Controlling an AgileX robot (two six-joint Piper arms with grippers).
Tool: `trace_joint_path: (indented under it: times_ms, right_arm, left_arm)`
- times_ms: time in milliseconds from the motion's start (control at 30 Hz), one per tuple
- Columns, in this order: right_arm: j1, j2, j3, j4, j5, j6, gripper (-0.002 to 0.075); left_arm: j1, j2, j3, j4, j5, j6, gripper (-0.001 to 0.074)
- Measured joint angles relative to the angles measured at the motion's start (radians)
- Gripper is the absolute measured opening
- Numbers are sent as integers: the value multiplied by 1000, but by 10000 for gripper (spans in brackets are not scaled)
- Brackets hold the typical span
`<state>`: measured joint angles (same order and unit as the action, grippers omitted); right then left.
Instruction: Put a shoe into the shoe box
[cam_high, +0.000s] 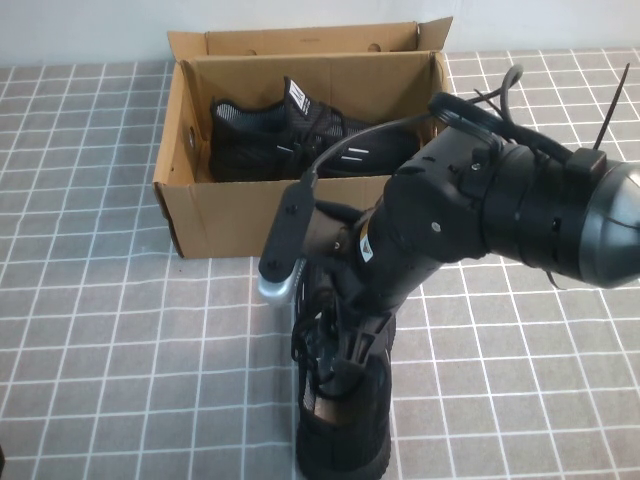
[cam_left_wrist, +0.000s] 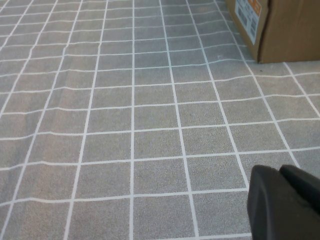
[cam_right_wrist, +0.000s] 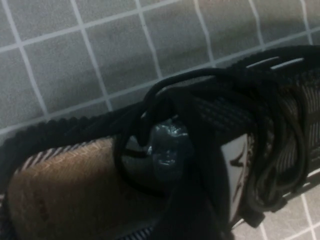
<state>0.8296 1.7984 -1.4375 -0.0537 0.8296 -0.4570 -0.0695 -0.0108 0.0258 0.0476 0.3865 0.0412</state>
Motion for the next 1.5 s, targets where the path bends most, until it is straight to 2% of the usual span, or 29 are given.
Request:
trace_joint_path:
  times_ms: [200, 400, 533, 600, 700, 833, 1000, 1200, 1500]
  right_arm:
    - [2, 5, -1, -7, -14, 4, 454]
    - [2, 31, -1, -3, -23, 5, 335]
    - [2, 39, -1, 14, -23, 5, 214]
    - [2, 41, -1, 21, -21, 5, 102]
    - [2, 34, -1, 27, -13, 32, 21]
    - [4, -25, -1, 25, 28, 71, -3]
    - [11, -214, -7, 54, 118, 78, -6]
    - [11, -386, -101, 72, 222, 78, -6]
    - [11, -419, -214, 69, 307, 35, -6]
  left_arm:
    - [0, 0, 0, 0, 0, 0, -1]
    - [0, 0, 0, 0, 0, 0, -1]
    - [0, 0, 0, 0, 0, 0, -1]
    - [0, 0, 0, 0, 0, 0, -1]
    - [0, 0, 0, 0, 0, 0, -1]
    - [0, 0, 0, 0, 0, 0, -1]
    - [0, 0, 0, 0, 0, 0, -1]
    - [0, 0, 0, 0, 0, 0, -1]
    - [0, 0, 0, 0, 0, 0, -1]
